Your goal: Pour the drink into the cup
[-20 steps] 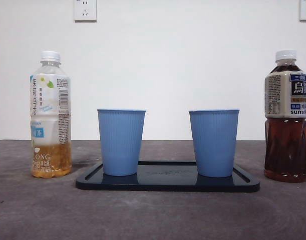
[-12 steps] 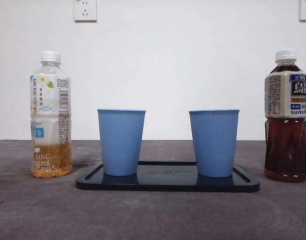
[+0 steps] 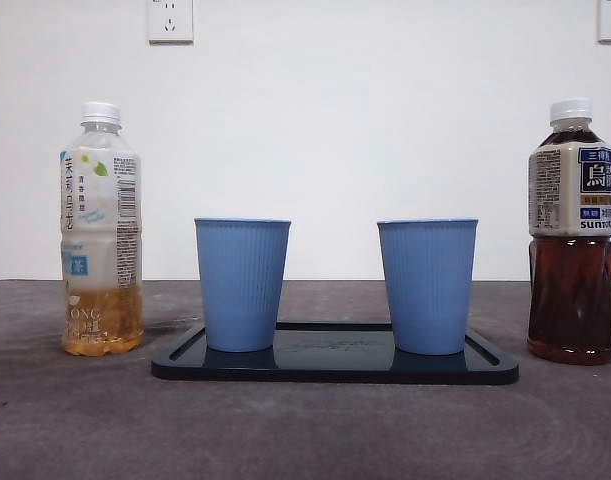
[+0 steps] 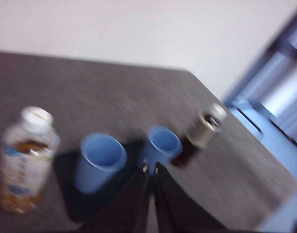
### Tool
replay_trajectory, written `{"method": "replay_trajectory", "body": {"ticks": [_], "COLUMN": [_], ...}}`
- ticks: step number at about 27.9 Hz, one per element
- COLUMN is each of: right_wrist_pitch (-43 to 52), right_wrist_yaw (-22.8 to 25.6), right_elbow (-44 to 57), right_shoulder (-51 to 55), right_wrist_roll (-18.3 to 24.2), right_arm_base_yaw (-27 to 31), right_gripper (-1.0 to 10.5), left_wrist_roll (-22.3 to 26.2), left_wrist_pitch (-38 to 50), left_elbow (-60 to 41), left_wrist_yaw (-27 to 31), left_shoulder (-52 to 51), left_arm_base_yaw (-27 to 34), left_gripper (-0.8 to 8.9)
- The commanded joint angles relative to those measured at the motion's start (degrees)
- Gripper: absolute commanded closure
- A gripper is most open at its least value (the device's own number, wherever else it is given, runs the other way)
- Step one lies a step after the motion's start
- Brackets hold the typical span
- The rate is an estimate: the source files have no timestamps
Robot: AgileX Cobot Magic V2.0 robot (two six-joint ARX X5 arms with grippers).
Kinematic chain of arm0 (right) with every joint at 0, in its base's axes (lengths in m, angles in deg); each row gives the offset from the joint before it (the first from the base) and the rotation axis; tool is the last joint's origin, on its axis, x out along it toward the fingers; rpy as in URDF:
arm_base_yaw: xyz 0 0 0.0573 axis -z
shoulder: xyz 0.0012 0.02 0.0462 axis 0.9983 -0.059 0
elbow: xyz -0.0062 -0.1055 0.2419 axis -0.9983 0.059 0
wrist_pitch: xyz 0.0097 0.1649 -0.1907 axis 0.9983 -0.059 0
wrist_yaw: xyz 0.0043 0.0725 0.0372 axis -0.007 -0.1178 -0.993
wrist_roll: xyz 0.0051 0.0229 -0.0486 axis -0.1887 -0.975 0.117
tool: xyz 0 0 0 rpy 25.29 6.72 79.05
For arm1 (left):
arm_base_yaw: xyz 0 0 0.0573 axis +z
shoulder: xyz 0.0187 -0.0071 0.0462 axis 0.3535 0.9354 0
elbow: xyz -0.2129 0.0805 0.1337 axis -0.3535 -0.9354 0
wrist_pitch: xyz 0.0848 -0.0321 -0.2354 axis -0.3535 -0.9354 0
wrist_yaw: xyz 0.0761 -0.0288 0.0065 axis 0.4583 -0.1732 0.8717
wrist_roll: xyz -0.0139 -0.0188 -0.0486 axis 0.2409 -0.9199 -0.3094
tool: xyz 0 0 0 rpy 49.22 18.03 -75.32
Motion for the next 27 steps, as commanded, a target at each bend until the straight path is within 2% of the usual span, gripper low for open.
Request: {"method": "replay_trajectory", "body": {"ticks": [1, 6, 11, 13, 15, 19, 20, 22, 27], "right_wrist_pitch": [-2.4, -2.2, -2.3, -2.4, -2.5, -2.4, -2.4, -2.4, -2.5], "right_wrist_yaw": [0.3, 0.4, 0.4, 0.4, 0.4, 0.5, 0.4, 0.4, 0.2], "right_elbow": [-3.0, -4.1, -4.1, -4.1, -4.1, -4.1, -4.1, -4.1, -4.1], "right_shoulder": [-3.1, -5.2, -5.1, -5.1, -5.1, -5.2, -5.2, -5.2, -5.1], "right_wrist_roll": [7.5, 10.3, 10.2, 10.0, 9.9, 9.7, 9.7, 9.5, 9.0], "right_arm_base_yaw": [-1.2, -4.1, -4.4, -4.4, -4.4, -4.4, -4.4, -4.4, -4.4], "right_gripper": [9.3, 9.3, 9.3, 9.3, 8.6, 5.9, 5.3, 4.4, 4.3], "left_wrist_roll": [4.7, 5.9, 7.5, 7.8, 8.3, 8.2, 8.2, 8.2, 8.3], "left_wrist_pitch": [-1.1, -1.7, -1.5, -1.4, -1.2, -0.4, -0.2, 0.2, 0.4], "left_elbow": [1.2, 1.2, 1.2, 1.2, 1.2, 1.2, 1.2, 1.2, 1.2], "left_wrist_yaw": [-2.4, -2.4, -2.3, -2.3, -2.3, -2.3, -2.3, -2.3, -2.3], "left_shoulder": [1.0, 0.7, 0.7, 0.7, 0.7, 0.7, 0.7, 0.7, 0.8], "left_arm_base_yaw": [-0.6, -0.9, -1.0, -1.3, -1.6, -2.6, -3.0, -3.7, -5.4], "left_gripper": [7.97, 7.94, 7.78, 7.30, 6.24, 3.41, 3.07, 2.74, 2.78]}}
